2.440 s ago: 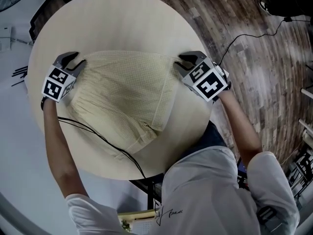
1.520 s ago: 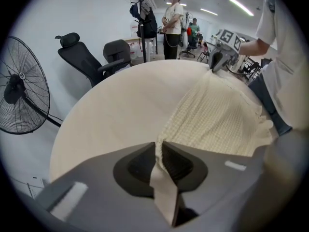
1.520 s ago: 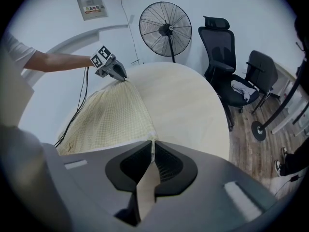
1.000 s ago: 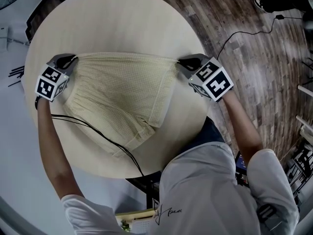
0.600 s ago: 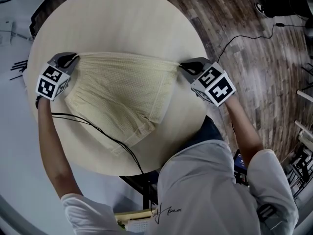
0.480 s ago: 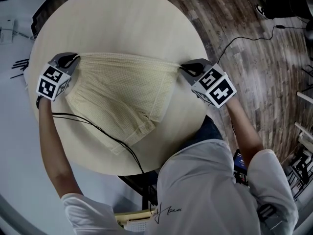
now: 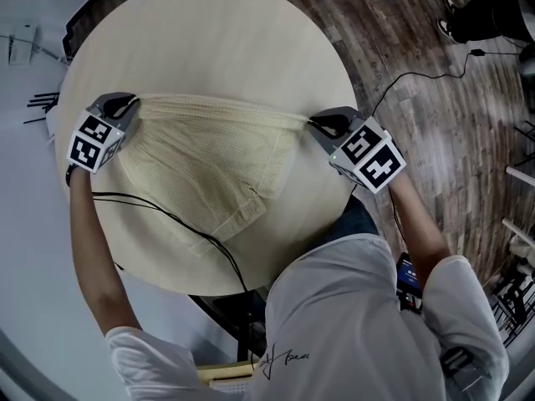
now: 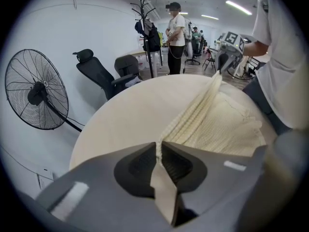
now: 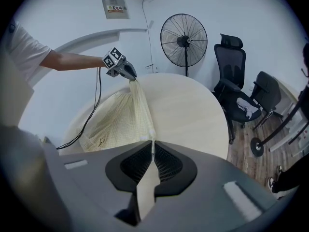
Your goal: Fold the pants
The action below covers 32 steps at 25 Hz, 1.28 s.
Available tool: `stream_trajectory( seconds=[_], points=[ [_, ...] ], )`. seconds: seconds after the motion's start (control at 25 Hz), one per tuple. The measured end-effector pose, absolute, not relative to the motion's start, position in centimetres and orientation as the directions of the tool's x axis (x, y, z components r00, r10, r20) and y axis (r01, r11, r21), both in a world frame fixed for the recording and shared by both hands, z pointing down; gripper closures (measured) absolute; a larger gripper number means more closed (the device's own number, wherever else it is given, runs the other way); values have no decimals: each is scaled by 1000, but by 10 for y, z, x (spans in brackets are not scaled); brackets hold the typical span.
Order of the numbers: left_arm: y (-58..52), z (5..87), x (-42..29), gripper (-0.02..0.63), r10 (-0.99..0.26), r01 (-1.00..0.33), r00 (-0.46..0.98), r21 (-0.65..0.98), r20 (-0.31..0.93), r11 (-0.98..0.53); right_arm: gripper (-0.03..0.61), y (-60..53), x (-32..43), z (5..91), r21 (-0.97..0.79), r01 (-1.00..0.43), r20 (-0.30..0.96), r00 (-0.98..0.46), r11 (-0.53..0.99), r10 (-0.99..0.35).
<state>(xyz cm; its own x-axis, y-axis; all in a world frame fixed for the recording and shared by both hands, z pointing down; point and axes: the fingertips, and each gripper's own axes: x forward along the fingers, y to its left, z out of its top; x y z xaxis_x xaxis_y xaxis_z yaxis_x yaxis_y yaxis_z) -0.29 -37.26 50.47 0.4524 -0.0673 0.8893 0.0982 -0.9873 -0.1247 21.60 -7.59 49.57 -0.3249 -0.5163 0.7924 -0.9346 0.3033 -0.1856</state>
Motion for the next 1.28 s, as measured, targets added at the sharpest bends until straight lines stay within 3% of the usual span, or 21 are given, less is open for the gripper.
stream_trajectory(
  seconds=[0.64, 1.28],
  points=[
    [-350, 474, -46, 525, -154, 65, 481, -210, 863, -976, 566, -39, 155, 443, -158, -880, 770, -394, 447, -502],
    [-337, 456, -93, 525, -246, -20, 495, -272, 834, -962, 566, -2, 55, 410, -192, -758, 754, -520, 623, -401]
  ],
)
